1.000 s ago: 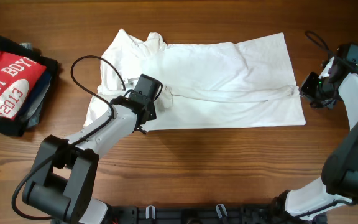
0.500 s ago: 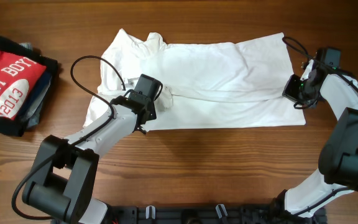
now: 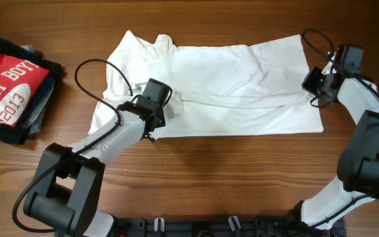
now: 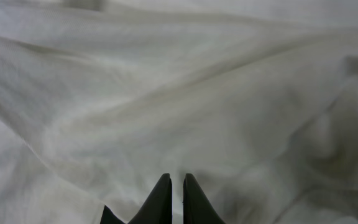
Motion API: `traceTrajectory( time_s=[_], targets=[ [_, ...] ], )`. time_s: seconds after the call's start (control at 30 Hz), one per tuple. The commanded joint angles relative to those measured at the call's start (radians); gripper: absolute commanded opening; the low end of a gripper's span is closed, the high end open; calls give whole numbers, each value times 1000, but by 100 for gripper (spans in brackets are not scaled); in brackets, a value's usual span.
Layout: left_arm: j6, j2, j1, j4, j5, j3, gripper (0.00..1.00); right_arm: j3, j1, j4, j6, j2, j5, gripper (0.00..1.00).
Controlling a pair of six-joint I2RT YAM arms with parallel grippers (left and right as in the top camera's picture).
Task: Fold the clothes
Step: 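Move the right gripper to the shirt's right edge and grasp it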
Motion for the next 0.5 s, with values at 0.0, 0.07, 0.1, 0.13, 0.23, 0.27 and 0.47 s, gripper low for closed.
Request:
traceTrajectory(
  time_s=[0.0, 0.07, 0.1, 0.13, 0.23, 0.27, 0.47],
  targets=[
    [-6, -11, 6, 0, -16, -6, 8, 23, -4, -177, 13, -134, 18, 17],
    [-6, -11, 6, 0, -16, -6, 8, 13, -4, -264, 12, -142, 49, 18],
    [-6, -11, 6, 0, -16, -6, 8, -10, -4, -262, 13, -142, 48, 18],
    [-6, -11, 6, 0, -16, -6, 8, -27, -4, -254, 16, -139, 48, 18],
    [-6, -11, 6, 0, -16, -6, 8, -82, -4, -195, 17, -118, 48, 18],
    [-6, -11, 6, 0, -16, -6, 8, -99, -4, -174, 16, -107, 48, 18],
    [-6, -11, 6, 0, -16, -6, 9, -153, 2, 5, 16, -52, 27, 19]
  ],
)
